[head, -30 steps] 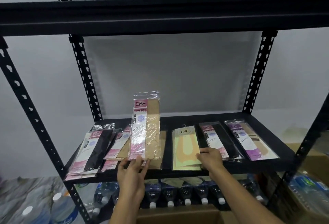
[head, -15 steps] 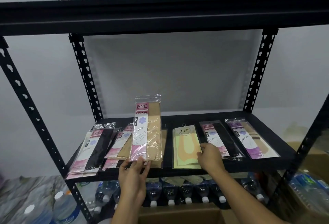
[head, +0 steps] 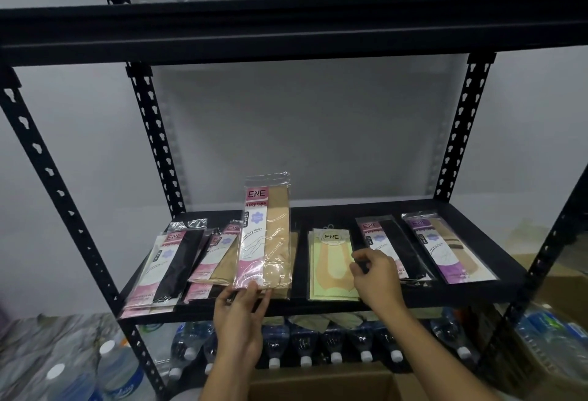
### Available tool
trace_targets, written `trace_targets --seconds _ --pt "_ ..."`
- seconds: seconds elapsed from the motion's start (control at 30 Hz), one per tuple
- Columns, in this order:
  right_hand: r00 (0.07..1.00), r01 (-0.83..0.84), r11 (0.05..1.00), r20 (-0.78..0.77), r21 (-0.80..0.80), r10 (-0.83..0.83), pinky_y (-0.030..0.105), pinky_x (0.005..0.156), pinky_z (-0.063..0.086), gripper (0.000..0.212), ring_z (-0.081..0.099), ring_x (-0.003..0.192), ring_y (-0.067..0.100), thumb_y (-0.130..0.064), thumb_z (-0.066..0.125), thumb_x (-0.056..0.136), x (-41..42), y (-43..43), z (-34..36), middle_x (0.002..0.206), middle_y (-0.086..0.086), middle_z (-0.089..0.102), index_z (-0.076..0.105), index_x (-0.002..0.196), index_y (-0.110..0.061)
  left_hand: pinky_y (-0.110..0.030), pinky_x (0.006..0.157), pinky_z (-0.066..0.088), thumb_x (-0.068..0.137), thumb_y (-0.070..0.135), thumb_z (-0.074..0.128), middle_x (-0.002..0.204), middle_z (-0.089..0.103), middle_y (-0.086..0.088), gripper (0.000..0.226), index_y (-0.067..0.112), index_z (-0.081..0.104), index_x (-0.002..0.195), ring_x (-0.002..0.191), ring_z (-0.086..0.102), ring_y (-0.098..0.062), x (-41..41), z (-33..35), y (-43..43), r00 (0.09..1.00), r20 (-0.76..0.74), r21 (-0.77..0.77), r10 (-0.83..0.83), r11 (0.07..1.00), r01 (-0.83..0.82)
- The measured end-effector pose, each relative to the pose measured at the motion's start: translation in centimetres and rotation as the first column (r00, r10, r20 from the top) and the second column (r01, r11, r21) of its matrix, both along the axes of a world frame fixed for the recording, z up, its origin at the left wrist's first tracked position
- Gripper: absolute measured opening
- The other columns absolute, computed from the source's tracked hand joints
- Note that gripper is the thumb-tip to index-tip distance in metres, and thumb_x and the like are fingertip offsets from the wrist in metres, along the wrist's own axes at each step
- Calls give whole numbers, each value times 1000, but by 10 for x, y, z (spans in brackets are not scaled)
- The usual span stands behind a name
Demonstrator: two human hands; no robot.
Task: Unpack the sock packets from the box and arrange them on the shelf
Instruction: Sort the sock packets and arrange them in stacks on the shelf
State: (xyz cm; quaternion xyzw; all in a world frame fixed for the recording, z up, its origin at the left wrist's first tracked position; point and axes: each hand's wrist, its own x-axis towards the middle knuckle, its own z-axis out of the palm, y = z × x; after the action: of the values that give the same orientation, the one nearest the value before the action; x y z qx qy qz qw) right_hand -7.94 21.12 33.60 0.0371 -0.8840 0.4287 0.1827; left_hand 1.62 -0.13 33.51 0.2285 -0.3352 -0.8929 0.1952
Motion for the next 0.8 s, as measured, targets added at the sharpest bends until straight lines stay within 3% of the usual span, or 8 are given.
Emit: trace_targets --seconds 0.17,0.27,0.4,0.47,0.57,0.63,0.73,0.8 --pt "1000 -4 995 -7 -101 4 9 66 44 15 61 82 6 -7 66 85 5 4 3 91 0 68 70 98 -12 -45 82 55 87 -15 57 101 59 -21 38 10 47 114 89 63 -28 -16 -1 1 996 91 -2 1 1000 -1" --pt "1000 11 993 -15 -119 -13 4 56 43 14 57 75 -1 -6 65 86 9 8 6 92 1 67 70 98 -10 -43 79 57 85 -19 56 108 58 -27 33 8 48 103 90 63 -32 -30 -5 2 981 195 -4 17 1000 -17" --pt "1000 7 988 -27 -155 -12 4 62 40 14 59 82 5 -5 64 85 10 12 7 91 1 68 71 97 -10 -40 66 61 82 -17 63 110 60 -32 34 11 47 91 98 66 -39 -41 -14 3 957 285 -68 57 997 -39" --pt "1000 -6 985 -27 -175 1 12 72 42 15 61 92 13 -6 64 85 10 12 5 91 -2 68 71 96 -13 -38 63 62 81 -15 66 107 62 -30 34 11 48 95 95 67 -39 -43 -15 2 947 310 -123 82 991 -46" --pt "1000 -25 980 -23 -196 21 14 71 43 15 60 93 13 -8 64 85 13 10 6 92 -2 68 70 95 -17 -36 54 56 81 -5 72 103 65 -23 36 11 50 104 82 67 -33 -45 -17 1 916 380 -263 128 964 -25" --pt "998 -52 975 -34 -215 46 13 69 44 15 60 91 12 -8 64 85 16 8 7 92 -2 67 69 93 -20 -42 60 56 79 5 76 103 65 -20 37 12 53 107 81 66 -35 -43 -17 1 886 431 -380 168 925 10" --pt "997 -69 968 -40 -242 61 20 73 49 19 60 89 13 -8 65 85 20 2 10 90 -3 66 66 89 -27 -53 87 53 77 13 79 108 64 -20 43 9 52 111 98 64 -40 -40 -17 1 862 473 -463 184 884 65" --pt "997 -76 965 -38 -250 69 27 77 52 20 59 90 14 -8 65 85 22 -2 11 89 -5 66 65 88 -28 -53 89 53 77 16 80 111 61 -20 51 9 45 114 99 63 -40 -38 -16 0 868 465 -495 175 864 90"
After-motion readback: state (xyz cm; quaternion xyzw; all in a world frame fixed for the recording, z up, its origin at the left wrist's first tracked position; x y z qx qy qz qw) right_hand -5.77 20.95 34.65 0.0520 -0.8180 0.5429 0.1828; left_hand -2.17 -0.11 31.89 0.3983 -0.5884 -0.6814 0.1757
